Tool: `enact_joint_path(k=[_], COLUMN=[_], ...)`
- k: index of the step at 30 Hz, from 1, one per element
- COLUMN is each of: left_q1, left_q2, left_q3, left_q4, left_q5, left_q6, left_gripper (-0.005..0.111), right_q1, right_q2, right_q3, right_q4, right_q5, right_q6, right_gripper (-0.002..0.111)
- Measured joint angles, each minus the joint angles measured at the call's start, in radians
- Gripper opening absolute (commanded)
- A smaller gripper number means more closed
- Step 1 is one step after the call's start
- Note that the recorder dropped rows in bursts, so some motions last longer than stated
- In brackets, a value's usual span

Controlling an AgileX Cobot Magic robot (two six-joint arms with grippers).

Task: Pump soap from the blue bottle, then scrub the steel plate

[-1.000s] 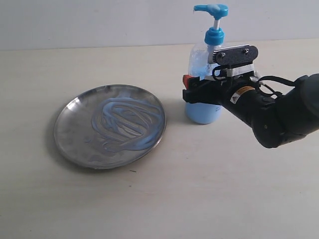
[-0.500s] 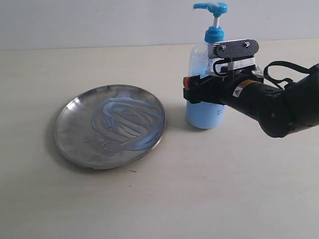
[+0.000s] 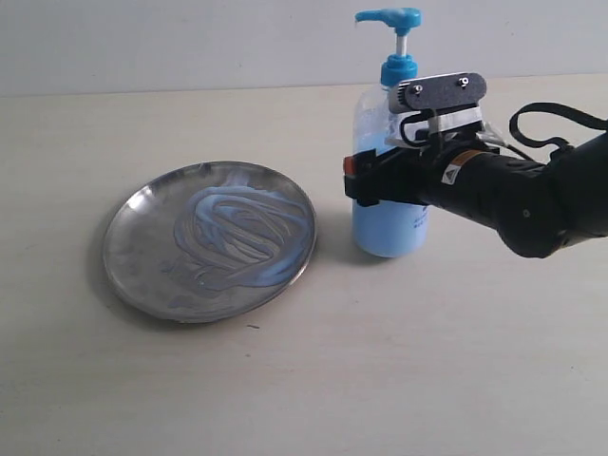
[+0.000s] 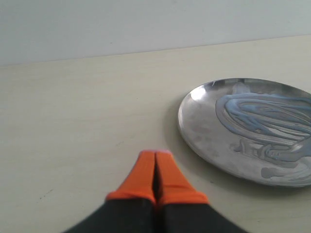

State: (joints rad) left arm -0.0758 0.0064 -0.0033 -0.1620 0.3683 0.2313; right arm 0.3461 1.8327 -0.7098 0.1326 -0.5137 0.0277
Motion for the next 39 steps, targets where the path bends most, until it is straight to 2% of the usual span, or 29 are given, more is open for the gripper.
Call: enact_joint_path(k=[6,24,26,29,31,39], left_q1=[0.0,0.0,0.0,0.0,0.0,0.0], left_q2=[0.0,0.0,0.0,0.0,0.0,0.0], left_q3=[0.0,0.0,0.002,0.004,0.004,0.004], left_q4=[0.0,0.0,0.0,0.0,0.0,-0.006], left_q5=[0.0,0.0,-0.047,-0.24,-0.313,-0.356], left_q6=[0.0,0.017,0.021,0.023,0.023,0.02], left_gripper=[0.0,0.0,0.0,0.0,0.0,0.0], right_q1=[0.067,0.069,0.069,0.069,0.069,0.069], right_q2=[0.0,0.016,0.016,0.016,0.016,0.016], right_q3=[0.0,0.006,0.006,0.006,0.006,0.006], right_q4=[0.015,0.044,0.044,0.02,-0.02,-0.03], right_q5=[-0.004,-0.059,-0.059,-0.059,-0.059,-0.065], right_q6=[-0.111,-0.127,-0.127,-0.127,-0.127,-0.149], right_gripper=[0.0,0.0,0.0,0.0,0.0,0.0])
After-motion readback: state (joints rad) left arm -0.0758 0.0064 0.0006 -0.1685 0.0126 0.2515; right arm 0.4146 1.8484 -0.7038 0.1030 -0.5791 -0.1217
